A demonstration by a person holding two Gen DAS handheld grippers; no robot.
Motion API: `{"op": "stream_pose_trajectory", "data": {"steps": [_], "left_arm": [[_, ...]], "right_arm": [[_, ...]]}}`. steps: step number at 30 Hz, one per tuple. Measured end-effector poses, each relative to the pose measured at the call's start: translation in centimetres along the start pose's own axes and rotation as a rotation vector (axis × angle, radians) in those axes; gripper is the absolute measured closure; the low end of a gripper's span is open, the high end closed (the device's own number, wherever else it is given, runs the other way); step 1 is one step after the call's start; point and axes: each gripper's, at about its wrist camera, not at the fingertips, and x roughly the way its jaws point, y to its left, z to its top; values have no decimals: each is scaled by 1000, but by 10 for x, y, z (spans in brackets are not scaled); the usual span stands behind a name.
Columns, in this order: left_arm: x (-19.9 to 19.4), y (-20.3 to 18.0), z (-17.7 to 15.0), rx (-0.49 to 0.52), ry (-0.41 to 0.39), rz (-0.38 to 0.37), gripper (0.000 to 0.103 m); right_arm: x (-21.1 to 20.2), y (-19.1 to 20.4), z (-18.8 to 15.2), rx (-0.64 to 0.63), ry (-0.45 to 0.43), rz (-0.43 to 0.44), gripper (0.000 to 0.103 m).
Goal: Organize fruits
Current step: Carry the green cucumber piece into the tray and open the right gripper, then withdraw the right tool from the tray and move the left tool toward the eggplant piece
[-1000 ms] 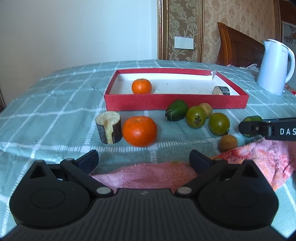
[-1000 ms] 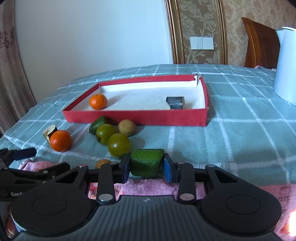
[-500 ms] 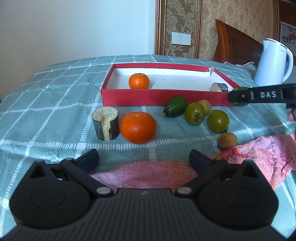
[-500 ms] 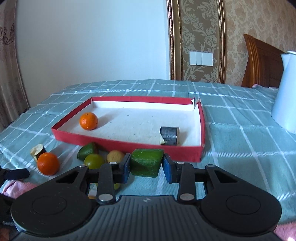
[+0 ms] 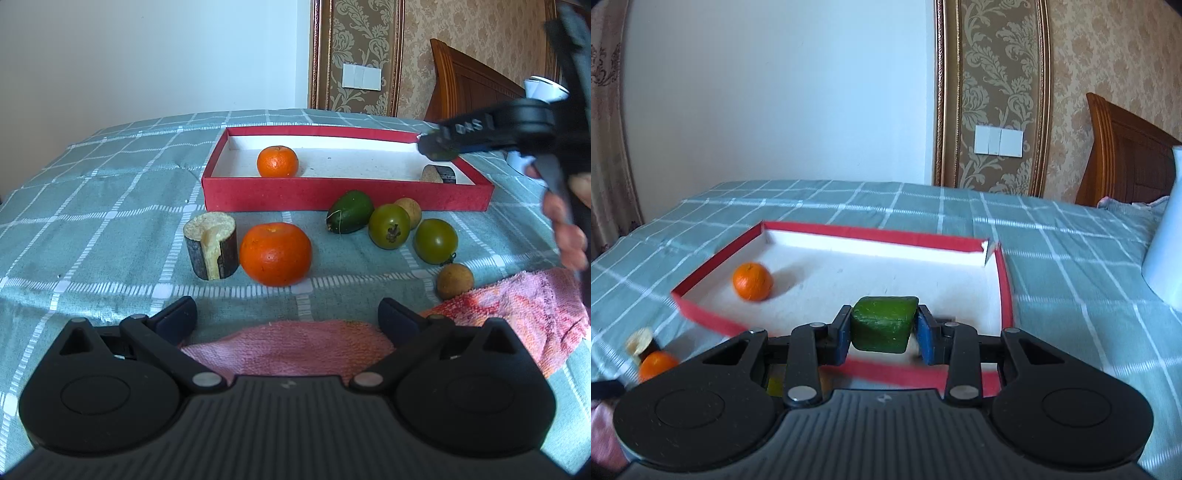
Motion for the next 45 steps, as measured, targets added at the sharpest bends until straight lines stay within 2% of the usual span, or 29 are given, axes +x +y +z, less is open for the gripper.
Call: {"op": "stream_pose_trajectory", "data": {"steps": [9, 19, 22, 35, 37, 39, 45], "left_arm": [[0, 0, 0, 0, 0, 0, 0], [0, 0, 0, 1, 0, 1, 0], [0, 0, 0, 1, 0, 1, 0], [0, 0, 0, 1, 0, 1, 0], [0, 0, 0, 1, 0, 0, 0], [0, 0, 0, 1, 0, 0, 0], [0, 0, 0, 1, 0, 1, 0]], "right_arm": [[56, 2, 13, 6, 80, 14, 68], [100, 0, 14, -5, 130, -80, 68], [106, 1, 12, -17, 138, -96, 69], [101, -2, 11, 1, 118, -68, 68], [98, -3, 11, 4, 114, -61, 66], [96, -3, 10, 7, 111, -62, 54], [88, -2, 10, 2, 77, -68, 39]]}}
